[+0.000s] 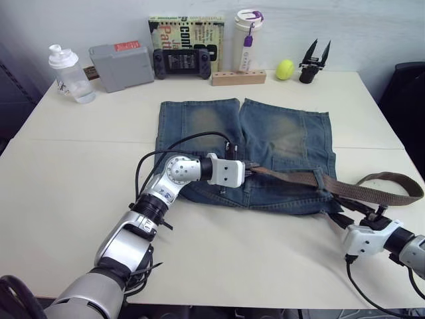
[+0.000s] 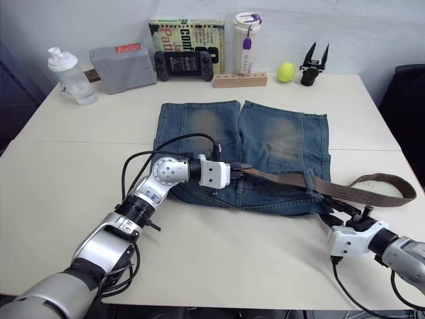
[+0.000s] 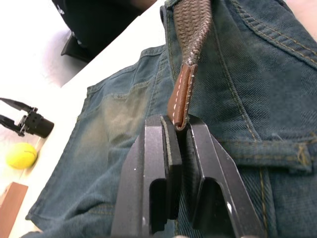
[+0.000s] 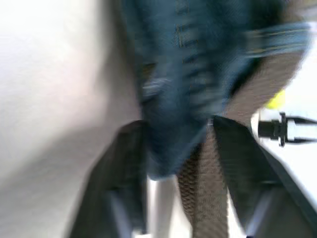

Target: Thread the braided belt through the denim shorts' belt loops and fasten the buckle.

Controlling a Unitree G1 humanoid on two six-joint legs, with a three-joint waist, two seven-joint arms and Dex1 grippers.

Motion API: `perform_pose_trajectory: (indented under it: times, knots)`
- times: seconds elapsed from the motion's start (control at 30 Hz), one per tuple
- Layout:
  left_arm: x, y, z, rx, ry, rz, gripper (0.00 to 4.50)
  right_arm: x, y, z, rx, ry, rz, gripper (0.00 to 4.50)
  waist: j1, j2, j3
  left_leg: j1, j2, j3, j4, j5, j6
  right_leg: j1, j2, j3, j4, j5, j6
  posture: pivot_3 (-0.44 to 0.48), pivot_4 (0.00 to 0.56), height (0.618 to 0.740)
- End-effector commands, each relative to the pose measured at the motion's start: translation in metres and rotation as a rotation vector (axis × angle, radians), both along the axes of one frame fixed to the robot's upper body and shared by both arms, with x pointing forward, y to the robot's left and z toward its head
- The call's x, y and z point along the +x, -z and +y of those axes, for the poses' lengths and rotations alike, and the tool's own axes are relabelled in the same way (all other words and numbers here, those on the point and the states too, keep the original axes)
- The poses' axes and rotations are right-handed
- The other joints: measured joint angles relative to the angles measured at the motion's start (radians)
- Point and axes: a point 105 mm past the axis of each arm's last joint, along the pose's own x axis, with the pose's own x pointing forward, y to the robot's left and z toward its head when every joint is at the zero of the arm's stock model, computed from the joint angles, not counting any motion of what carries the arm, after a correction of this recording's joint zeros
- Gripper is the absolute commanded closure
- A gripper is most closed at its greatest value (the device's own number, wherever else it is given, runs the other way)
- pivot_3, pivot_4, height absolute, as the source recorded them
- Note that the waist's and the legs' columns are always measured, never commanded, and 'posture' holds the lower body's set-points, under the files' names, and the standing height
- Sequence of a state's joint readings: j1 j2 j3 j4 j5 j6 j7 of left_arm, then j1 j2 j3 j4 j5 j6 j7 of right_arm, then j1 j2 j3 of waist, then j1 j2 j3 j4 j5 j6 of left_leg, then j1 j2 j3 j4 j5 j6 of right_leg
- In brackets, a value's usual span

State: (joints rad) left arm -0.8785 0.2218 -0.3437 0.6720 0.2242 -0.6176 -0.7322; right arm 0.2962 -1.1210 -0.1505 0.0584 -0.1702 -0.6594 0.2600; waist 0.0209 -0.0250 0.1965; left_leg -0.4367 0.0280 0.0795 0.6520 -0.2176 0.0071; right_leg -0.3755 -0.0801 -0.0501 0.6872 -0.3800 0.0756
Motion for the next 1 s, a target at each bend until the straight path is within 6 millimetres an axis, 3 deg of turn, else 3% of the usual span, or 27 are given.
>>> perform_pose_trajectory:
  times: [0.03,0.07,0.13,0.23,0.33,0.43,0.57,0.7,1.0]
  knots:
    - [-0.002,-0.007,-0.003,-0.018,0.002,-0.03,4.5,-0.002,-0.045,0.017,0.178,-0.021,-0.056,0.31,-0.006,0.0,0.0,0.0,0.001,0.0,0.0,0.0,0.0,0.0,0.001,0.0,0.0,0.0,0.0,0.0,0.15,0.693]
    - [-0.001,-0.007,-0.003,-0.018,-0.001,-0.029,4.5,-0.004,-0.049,0.021,0.22,-0.017,-0.036,0.08,-0.006,0.0,0.0,0.0,0.001,0.0,0.0,0.0,0.0,0.0,0.001,0.0,0.0,0.0,0.0,0.0,0.15,0.693]
    - [0.0,-0.008,-0.005,-0.019,-0.003,-0.028,4.5,-0.007,-0.057,0.031,0.355,0.012,0.031,0.08,-0.003,0.0,0.0,0.0,0.001,-0.001,0.0,0.0,0.0,0.0,0.001,0.0,0.0,0.0,0.0,0.0,0.15,0.693]
    - [-0.001,-0.009,-0.009,-0.026,0.0,-0.03,4.5,-0.01,-0.061,0.051,0.882,0.127,0.264,0.08,0.0,0.0,0.0,-0.001,0.001,-0.003,0.001,0.0,0.0,0.001,0.0,0.002,0.0,0.0,0.0,0.0,0.15,0.693]
    - [-0.002,-0.01,-0.013,-0.031,0.007,-0.036,4.5,-0.023,-0.05,0.089,1.424,0.178,0.61,0.08,0.0,0.0,0.0,-0.002,0.001,-0.006,0.003,-0.001,0.0,0.003,-0.001,0.003,-0.001,0.0,0.0,0.0,0.15,0.693]
    - [-0.004,-0.011,-0.016,-0.038,0.014,-0.03,4.5,-0.029,-0.046,0.114,1.74,0.229,0.831,0.08,-0.001,0.0,0.0,-0.004,0.001,-0.01,0.004,-0.001,0.0,0.004,0.0,0.001,-0.002,-0.001,-0.001,0.0,0.15,0.693]
    - [-0.006,-0.012,-0.017,-0.052,0.019,-0.015,4.5,-0.022,-0.046,0.13,2.002,0.257,1.002,0.08,-0.004,-0.001,0.0,-0.004,0.001,-0.01,0.007,-0.002,0.002,0.004,-0.001,0.001,0.0,-0.001,-0.001,0.0,0.15,0.693]
    - [-0.007,-0.013,-0.016,-0.048,0.019,-0.022,4.5,-0.004,-0.051,0.127,2.26,0.249,1.018,0.08,-0.005,-0.001,0.0,-0.004,0.001,-0.01,0.008,-0.002,0.002,0.004,0.0,0.0,0.0,-0.001,-0.001,0.0,0.15,0.693]
    - [-0.011,-0.012,-0.015,-0.044,0.016,-0.028,4.5,0.025,-0.045,0.126,2.394,0.293,1.007,0.08,-0.008,0.0,0.0,-0.005,0.001,-0.009,0.007,-0.002,0.002,0.002,0.0,0.001,0.001,-0.001,-0.001,0.0,0.15,0.693]
